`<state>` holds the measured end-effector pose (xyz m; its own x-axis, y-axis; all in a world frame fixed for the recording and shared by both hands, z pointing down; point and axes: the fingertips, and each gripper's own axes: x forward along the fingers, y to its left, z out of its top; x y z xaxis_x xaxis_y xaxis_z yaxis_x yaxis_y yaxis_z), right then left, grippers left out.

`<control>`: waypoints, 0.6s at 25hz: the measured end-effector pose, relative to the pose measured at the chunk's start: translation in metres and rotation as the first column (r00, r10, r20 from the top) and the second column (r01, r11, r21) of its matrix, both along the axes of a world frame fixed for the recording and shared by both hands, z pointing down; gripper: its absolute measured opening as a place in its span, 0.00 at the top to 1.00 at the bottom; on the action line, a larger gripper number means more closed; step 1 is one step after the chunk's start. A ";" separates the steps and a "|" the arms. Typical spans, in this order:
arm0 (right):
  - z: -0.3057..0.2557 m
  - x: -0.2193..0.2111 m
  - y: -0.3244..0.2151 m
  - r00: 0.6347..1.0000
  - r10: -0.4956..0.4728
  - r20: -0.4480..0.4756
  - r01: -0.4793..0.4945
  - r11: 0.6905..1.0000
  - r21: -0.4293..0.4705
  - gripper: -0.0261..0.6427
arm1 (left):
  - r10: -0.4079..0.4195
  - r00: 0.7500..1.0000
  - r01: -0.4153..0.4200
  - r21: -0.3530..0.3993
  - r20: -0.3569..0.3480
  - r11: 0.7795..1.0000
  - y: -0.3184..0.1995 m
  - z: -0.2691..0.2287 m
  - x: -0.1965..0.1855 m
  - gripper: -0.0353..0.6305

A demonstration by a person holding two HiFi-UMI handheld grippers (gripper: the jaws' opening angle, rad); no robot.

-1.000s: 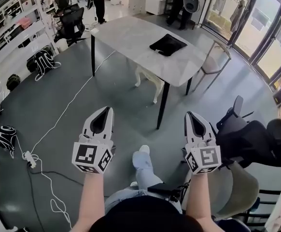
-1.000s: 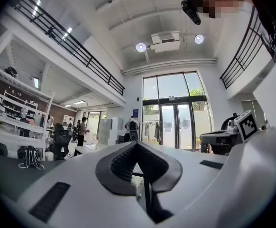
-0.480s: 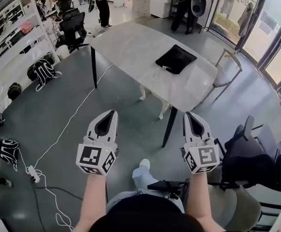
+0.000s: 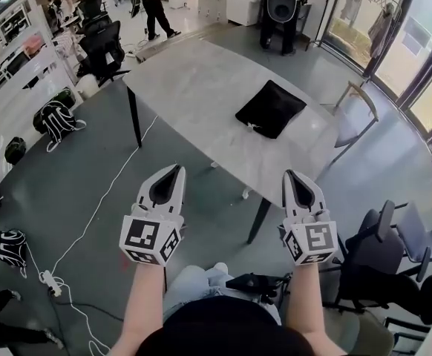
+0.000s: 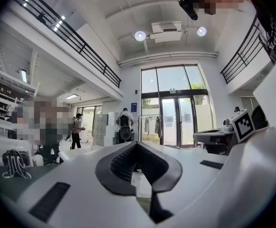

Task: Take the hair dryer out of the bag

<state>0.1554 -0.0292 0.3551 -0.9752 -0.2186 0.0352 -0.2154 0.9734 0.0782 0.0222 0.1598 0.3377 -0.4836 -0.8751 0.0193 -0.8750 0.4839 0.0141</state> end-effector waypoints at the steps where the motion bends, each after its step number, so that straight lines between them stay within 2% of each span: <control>1: 0.003 -0.006 -0.005 1.000 0.001 -0.005 -0.001 1.000 -0.001 0.92 | -0.001 1.000 0.001 -0.001 -0.004 1.000 -0.005 0.003 -0.007 0.93; 5: 0.012 -0.030 -0.023 1.000 0.012 -0.022 -0.012 1.000 -0.005 0.92 | 0.002 1.000 -0.002 -0.006 -0.025 1.000 -0.023 0.015 -0.036 0.93; 8: 0.017 -0.049 -0.036 0.999 0.032 -0.033 -0.032 0.999 0.000 0.92 | 0.026 1.000 -0.027 -0.035 -0.004 0.999 -0.041 0.020 -0.062 0.93; 15: 0.038 -0.111 -0.069 0.983 0.173 -0.064 -0.175 0.984 -0.022 0.92 | 0.136 0.991 -0.135 -0.043 0.013 0.990 -0.090 0.030 -0.160 0.93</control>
<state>0.0445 -0.0984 0.3932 -0.9180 -0.3831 0.1020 -0.3775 0.9233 0.0708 -0.1380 0.0697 0.3678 -0.3614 -0.9310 0.0509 -0.9324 0.3610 -0.0181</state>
